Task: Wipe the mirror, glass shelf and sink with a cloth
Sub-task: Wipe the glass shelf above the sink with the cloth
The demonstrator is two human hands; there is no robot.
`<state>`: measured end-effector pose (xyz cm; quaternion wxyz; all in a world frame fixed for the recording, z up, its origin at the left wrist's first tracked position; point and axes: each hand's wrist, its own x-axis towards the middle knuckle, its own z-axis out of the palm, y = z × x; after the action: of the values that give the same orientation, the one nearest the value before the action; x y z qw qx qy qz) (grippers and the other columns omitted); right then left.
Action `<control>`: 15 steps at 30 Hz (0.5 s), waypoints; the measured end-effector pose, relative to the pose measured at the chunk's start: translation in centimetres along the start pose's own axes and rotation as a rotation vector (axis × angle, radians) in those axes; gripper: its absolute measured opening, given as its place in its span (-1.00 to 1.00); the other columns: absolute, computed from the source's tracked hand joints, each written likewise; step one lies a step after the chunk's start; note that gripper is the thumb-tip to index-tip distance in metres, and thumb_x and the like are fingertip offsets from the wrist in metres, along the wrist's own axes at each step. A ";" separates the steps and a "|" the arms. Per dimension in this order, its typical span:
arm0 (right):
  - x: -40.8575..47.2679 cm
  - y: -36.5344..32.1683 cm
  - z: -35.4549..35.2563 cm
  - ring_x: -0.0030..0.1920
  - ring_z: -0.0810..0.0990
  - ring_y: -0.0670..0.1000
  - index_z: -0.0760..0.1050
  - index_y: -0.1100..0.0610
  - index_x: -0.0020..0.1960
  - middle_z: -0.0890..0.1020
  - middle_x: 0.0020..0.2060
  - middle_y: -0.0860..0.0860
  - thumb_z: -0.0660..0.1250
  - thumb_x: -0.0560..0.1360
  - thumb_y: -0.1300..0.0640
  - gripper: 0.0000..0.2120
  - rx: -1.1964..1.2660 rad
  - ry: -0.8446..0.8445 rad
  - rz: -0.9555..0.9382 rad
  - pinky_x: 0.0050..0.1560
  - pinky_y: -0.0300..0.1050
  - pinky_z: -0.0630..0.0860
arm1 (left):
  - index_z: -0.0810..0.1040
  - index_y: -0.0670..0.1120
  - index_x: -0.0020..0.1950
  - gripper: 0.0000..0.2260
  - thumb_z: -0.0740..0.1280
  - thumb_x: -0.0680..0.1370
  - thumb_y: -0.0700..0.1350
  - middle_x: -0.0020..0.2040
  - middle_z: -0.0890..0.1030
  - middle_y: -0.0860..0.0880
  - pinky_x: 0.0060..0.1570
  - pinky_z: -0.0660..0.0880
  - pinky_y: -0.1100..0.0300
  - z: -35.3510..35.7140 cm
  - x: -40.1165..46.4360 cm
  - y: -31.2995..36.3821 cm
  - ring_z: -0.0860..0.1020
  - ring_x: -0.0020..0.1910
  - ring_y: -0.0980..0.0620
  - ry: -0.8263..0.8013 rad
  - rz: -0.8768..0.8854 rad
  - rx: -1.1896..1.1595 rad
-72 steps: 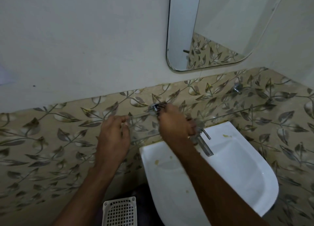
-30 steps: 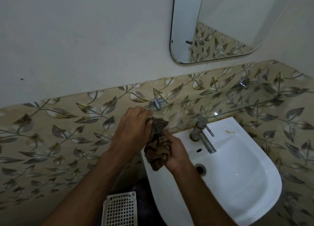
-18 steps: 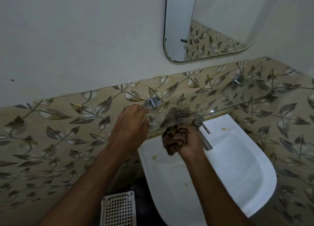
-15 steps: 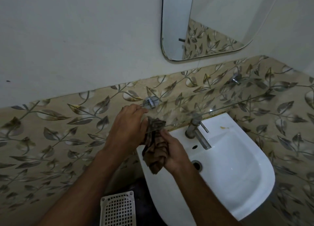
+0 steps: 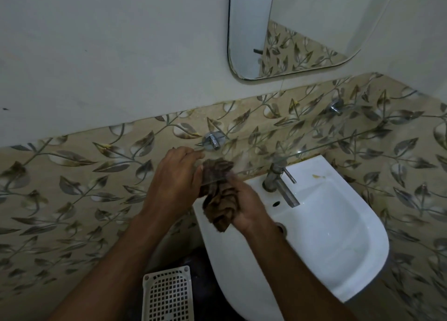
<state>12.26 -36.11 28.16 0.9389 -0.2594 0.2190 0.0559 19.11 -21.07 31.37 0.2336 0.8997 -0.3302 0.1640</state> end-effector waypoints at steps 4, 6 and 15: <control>-1.3 2.3 -2.0 -0.07 0.70 0.15 0.60 0.28 0.16 0.67 0.03 0.23 0.25 0.56 0.15 -0.71 -0.109 -0.023 -0.016 -0.17 -0.05 0.64 | 0.57 -0.14 0.26 -0.73 0.24 0.64 -0.07 0.14 0.54 -0.11 0.15 0.38 0.11 -0.3 -1.0 -0.9 0.48 0.17 -0.11 0.086 -0.049 -0.046; -1.9 1.6 -4.5 -0.07 0.70 0.16 0.64 0.29 0.11 0.67 0.02 0.24 0.25 0.54 0.16 -0.71 -0.094 -0.024 -0.002 -0.10 -0.01 0.65 | 0.54 -0.14 0.30 -0.68 0.19 0.65 -0.02 0.17 0.52 -0.12 0.17 0.32 0.19 -0.6 -1.9 -1.0 0.45 0.21 -0.07 0.155 -0.110 -0.101; 1.1 4.6 -11.4 0.13 0.63 0.25 0.60 0.37 0.14 0.66 0.09 0.30 0.27 0.58 0.27 -0.77 -0.239 0.443 0.031 0.15 0.06 0.56 | 0.49 -0.08 0.31 -0.69 0.14 0.66 0.00 0.17 0.49 -0.08 0.11 0.48 0.01 3.7 -10.1 -2.0 0.51 0.11 -0.09 0.127 -0.501 -0.296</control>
<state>7.93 -38.01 16.81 0.8296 -0.3714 0.4152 0.0374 13.60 -16.50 23.08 0.4154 0.8974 -0.1029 0.1073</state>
